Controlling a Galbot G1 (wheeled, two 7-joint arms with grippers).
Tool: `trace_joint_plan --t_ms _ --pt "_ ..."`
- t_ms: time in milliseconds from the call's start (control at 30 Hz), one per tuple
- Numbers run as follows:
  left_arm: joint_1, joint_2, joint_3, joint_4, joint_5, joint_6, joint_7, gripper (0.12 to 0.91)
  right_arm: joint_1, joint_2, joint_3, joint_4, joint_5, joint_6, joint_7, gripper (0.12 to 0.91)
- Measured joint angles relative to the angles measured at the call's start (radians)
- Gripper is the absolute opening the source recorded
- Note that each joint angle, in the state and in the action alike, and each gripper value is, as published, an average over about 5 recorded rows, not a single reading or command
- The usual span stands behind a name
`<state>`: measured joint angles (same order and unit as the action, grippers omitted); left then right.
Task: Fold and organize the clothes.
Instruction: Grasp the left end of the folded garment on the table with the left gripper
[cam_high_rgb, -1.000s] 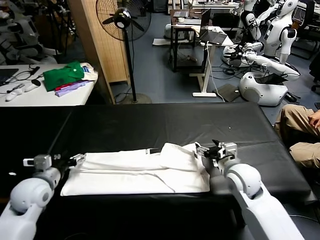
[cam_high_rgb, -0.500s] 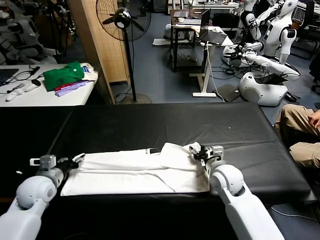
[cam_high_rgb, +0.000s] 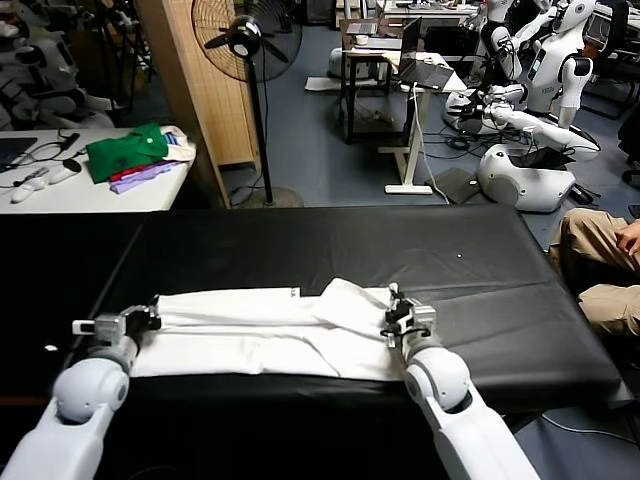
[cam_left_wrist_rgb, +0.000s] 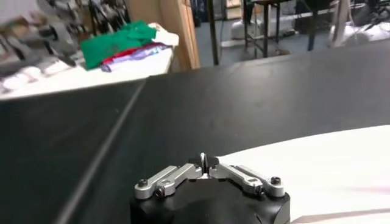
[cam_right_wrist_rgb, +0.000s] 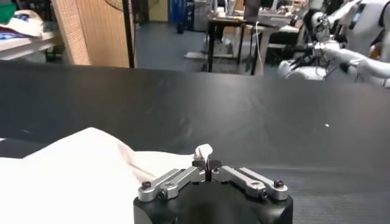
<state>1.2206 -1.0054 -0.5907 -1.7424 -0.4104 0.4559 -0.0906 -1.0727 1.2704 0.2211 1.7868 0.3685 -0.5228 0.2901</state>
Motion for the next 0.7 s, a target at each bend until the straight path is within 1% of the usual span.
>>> trace_joint_plan --t_ms 33,67,100,133,167,200,300,367,400,467,500,600,700 --pt "0.001 -0.002 0.0 -0.001 0.008 -0.003 0.005 0.179 -0.007 -0.004 0.005 0.008 0.0 0.0 -0.008 0.211" --pt "0.003 -0.002 0.0 -0.003 0.013 -0.005 0.008 0.22 -0.014 -0.009 0.011 0.016 0.0 0.0 -0.016 0.259" --pt "0.005 -0.001 -0.001 -0.005 0.015 -0.007 0.01 0.261 -0.021 -0.014 0.017 0.025 0.0 0.001 -0.022 0.324" --pt "0.006 0.0 -0.003 -0.007 0.014 -0.008 0.01 0.312 -0.027 -0.019 0.022 0.033 0.0 0.001 -0.028 0.374" --pt "0.008 0.002 -0.005 -0.009 0.012 -0.008 0.01 0.379 -0.033 -0.024 0.028 0.042 0.001 0.002 -0.033 0.425" --pt "0.011 0.005 -0.009 -0.012 0.007 -0.008 0.01 0.429 -0.039 -0.029 0.033 0.051 0.002 0.002 -0.036 0.492" --pt "0.02 0.017 -0.02 -0.023 -0.017 -0.004 0.009 0.596 -0.056 -0.041 0.05 0.079 0.013 0.002 -0.042 0.654" --pt "0.027 0.024 -0.031 -0.033 -0.043 0.003 0.006 0.698 -0.066 -0.048 0.06 0.098 0.019 0.002 -0.044 0.731" --pt "0.032 0.026 -0.037 -0.039 -0.061 0.006 0.003 0.735 -0.071 -0.051 0.064 0.107 0.021 0.002 -0.045 0.765" --pt "0.043 0.027 -0.051 -0.053 -0.107 0.015 -0.007 0.781 -0.078 -0.053 0.068 0.122 0.024 0.001 -0.047 0.788" --pt "0.051 0.026 -0.059 -0.061 -0.133 0.018 -0.011 0.79 -0.081 -0.054 0.07 0.129 0.026 0.001 -0.048 0.794" --pt "0.081 0.017 -0.083 -0.083 -0.203 0.02 -0.015 0.797 -0.087 -0.053 0.069 0.144 0.028 0.001 -0.052 0.797" --pt "0.12 0.003 -0.107 -0.09 -0.24 0.012 -0.012 0.798 -0.089 -0.051 0.066 0.152 0.028 0.001 -0.054 0.798"
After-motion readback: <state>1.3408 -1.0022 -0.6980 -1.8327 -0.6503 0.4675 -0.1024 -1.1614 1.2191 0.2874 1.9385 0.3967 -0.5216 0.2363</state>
